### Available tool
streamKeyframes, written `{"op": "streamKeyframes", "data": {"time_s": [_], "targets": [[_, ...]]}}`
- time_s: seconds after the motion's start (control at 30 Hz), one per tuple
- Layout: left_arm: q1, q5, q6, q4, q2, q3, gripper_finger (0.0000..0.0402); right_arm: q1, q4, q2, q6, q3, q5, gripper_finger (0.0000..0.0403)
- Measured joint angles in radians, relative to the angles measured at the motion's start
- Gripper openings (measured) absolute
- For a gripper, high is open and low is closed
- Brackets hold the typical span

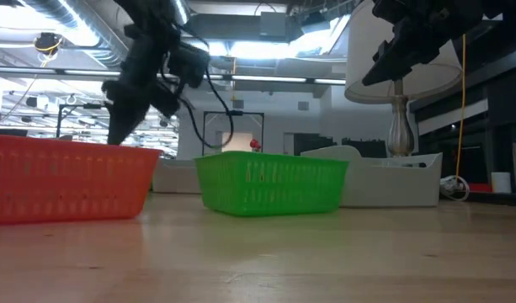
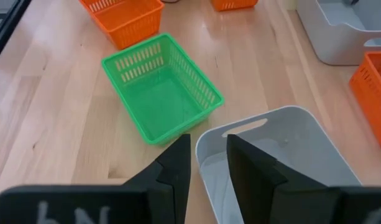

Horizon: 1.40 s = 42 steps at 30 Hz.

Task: Stack baskets by color
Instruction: Stack the middle orange bin on top of the top orange bin

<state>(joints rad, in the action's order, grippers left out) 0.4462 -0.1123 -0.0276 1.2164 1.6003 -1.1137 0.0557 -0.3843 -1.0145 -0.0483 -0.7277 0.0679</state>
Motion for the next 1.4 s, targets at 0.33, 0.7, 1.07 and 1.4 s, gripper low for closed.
{"op": "streamKeyframes", "data": {"time_s": [0.33, 0.7, 1.07, 1.4], "targets": [[-0.098, 0.123, -0.074, -0.421, 0.138, 0.001, 0.0070, 0.000, 0.000, 0.000, 0.002, 0.000, 0.000, 0.0106], [-0.224, -0.007, -0.115, -0.573, 0.075, -0.150, 0.0070, 0.000, -0.002, 0.001, 0.003, 0.001, 0.000, 0.0106], [-0.231, -0.048, 0.052, 0.008, 0.063, -0.169, 0.0070, 0.000, -0.003, 0.000, 0.002, 0.002, 0.000, 0.0106], [-0.230, -0.055, 0.050, -0.359, 0.065, 0.074, 0.0070, 0.000, 0.000, 0.000, 0.002, 0.002, 0.000, 0.0106]]}}
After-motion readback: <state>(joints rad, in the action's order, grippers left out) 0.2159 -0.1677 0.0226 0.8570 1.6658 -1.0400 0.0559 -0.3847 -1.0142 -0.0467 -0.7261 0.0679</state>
